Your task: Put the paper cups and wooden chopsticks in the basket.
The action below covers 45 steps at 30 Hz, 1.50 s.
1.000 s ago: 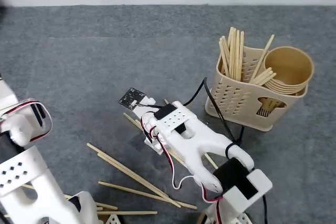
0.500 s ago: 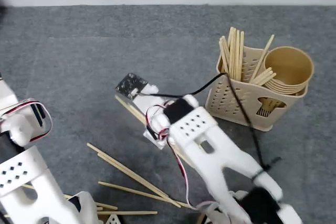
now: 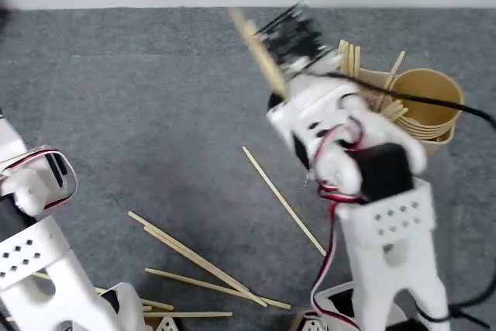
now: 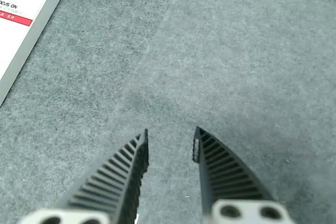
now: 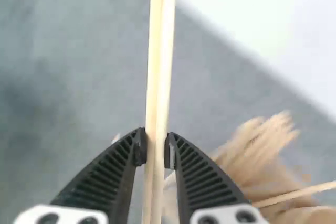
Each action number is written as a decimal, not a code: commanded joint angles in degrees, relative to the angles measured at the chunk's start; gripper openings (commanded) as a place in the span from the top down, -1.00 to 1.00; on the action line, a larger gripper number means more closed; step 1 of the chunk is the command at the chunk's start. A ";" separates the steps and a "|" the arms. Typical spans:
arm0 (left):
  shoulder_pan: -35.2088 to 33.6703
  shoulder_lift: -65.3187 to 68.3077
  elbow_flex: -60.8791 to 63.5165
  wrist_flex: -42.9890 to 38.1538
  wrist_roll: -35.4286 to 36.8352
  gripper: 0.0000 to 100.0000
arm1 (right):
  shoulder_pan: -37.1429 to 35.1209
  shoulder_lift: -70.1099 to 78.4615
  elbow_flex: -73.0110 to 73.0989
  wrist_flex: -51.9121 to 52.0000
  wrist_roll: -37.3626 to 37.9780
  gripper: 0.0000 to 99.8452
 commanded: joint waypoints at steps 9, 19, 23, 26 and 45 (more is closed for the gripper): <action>-0.18 -1.76 -0.48 0.09 -0.35 0.72 | 14.37 -4.44 5.10 -29.49 -6.86 0.98; -0.18 -1.67 -0.48 0.09 -0.44 0.72 | 17.89 -13.67 40.62 -57.63 -6.86 0.98; -0.18 -1.67 -0.48 0.09 -0.44 0.72 | 17.98 -15.60 44.40 -57.54 -7.91 0.98; -0.18 -1.67 -0.48 0.26 -0.44 0.72 | 17.98 -15.60 45.36 -56.31 -8.00 0.93; -1.67 -1.76 -0.57 0.44 -0.35 0.72 | -4.97 -20.88 25.67 4.26 -9.49 0.66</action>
